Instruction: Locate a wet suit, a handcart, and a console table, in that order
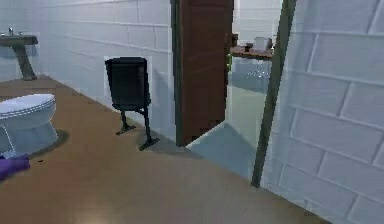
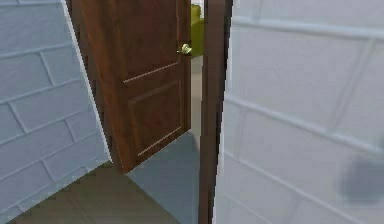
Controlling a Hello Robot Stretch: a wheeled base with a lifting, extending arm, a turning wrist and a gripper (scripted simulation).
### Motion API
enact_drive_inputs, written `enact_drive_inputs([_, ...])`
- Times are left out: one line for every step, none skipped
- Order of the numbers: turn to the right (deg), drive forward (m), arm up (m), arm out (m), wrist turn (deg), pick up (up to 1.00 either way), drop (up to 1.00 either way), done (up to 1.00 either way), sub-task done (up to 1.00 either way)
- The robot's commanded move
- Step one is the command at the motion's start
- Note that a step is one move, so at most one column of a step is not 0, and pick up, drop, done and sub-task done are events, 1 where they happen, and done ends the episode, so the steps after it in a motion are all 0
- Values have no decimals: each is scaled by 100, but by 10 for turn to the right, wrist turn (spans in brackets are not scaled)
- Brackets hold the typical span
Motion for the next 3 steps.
enact_drive_inputs([-90, 0, 0, 0, 0, 0, 0, 0, 0])
enact_drive_inputs([0, 25, 0, 0, 0, 0, 0, 0, 0])
enact_drive_inputs([-300, 0, 0, 0, 0, 0, 0, 0, 0])
